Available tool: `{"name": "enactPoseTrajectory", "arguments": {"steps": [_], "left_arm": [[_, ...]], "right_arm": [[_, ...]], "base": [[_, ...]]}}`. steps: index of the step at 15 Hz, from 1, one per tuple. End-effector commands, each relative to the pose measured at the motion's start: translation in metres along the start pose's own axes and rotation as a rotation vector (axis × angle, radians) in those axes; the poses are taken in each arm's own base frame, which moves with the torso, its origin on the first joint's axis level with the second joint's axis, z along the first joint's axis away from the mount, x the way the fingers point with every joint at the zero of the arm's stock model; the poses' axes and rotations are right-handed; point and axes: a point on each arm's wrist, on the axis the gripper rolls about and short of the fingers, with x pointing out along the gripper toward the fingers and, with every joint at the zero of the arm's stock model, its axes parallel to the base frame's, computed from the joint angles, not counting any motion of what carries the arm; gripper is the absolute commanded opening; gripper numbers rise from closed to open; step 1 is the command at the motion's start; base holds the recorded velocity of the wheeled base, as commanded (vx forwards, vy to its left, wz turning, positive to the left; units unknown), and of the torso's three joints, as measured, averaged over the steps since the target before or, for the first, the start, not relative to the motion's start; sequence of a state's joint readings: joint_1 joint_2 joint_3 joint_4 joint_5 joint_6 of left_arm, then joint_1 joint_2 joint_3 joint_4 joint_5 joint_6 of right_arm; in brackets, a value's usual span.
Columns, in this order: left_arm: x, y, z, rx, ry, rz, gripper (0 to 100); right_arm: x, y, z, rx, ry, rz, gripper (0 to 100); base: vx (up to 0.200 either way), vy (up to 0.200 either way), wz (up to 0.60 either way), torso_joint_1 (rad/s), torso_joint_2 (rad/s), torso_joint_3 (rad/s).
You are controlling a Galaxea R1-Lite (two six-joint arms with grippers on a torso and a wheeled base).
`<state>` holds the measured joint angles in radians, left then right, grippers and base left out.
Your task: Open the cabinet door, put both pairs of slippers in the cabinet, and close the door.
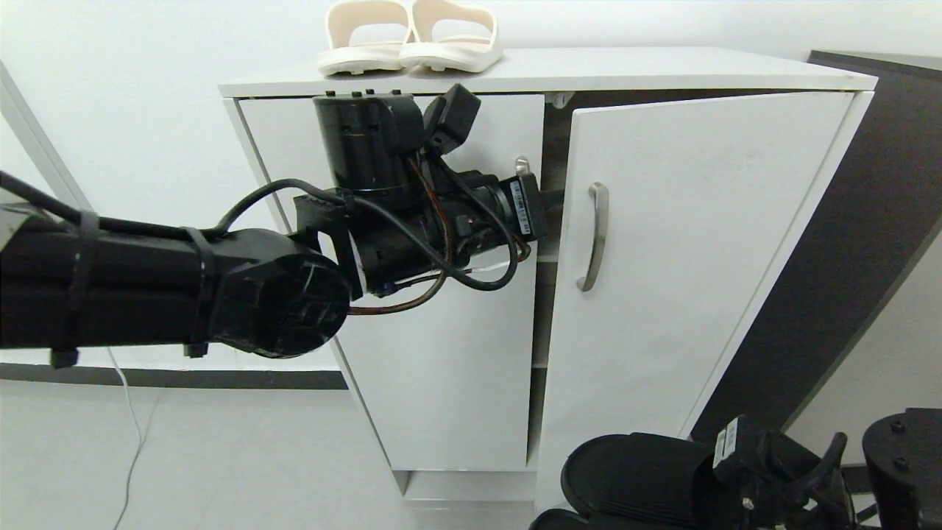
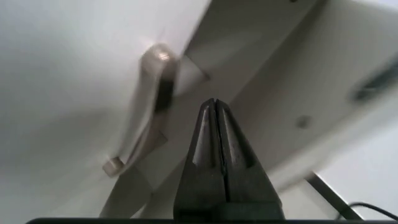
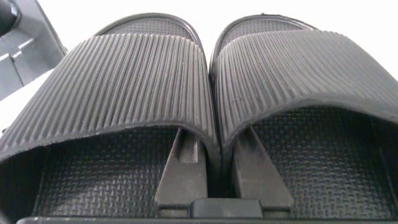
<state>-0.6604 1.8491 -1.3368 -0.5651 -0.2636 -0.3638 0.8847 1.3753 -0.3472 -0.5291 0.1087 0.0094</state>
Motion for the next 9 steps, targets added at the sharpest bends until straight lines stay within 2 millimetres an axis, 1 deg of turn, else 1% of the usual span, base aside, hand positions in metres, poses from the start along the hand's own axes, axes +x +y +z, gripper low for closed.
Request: {"name": "enactPoseTrajectory", "arguments": {"steps": [1,4,5,6,8,9], "left_arm": [[0.008,0.005,-0.009,-0.007,0.018,0.008,0],[0.008,0.004,-0.011,-0.007,0.013,0.029,0],[0.008,-0.003,-0.015,-0.01,0.028,0.015,0],[0.007,-0.015,-0.022,-0.01,0.049,-0.015,0],[0.011,-0.049,-0.036,-0.011,0.086,-0.113,0],[0.012,-0.06,-0.038,-0.01,0.08,-0.143,0]], "right_arm": [[0.001,0.001,-0.001,-0.003,0.006,0.007,0],[0.0,0.004,-0.006,-0.02,0.021,0.021,0],[0.0,0.005,-0.009,-0.035,0.033,0.024,0],[-0.002,0.005,-0.012,-0.046,0.039,0.03,0],[-0.003,0.006,-0.013,-0.052,0.038,0.049,0],[-0.003,0.006,-0.014,-0.051,0.041,0.049,0]], "base": [[-0.2,0.0,0.0,0.002,0.0,0.002],[-0.2,0.0,0.0,0.004,0.0,0.001],[-0.2,0.0,0.0,0.002,0.01,0.002],[-0.2,0.0,0.0,0.002,-0.01,-0.002],[-0.2,0.0,0.0,0.002,0.0,0.002],[0.0,0.0,0.0,0.0,0.0,0.0]]}}
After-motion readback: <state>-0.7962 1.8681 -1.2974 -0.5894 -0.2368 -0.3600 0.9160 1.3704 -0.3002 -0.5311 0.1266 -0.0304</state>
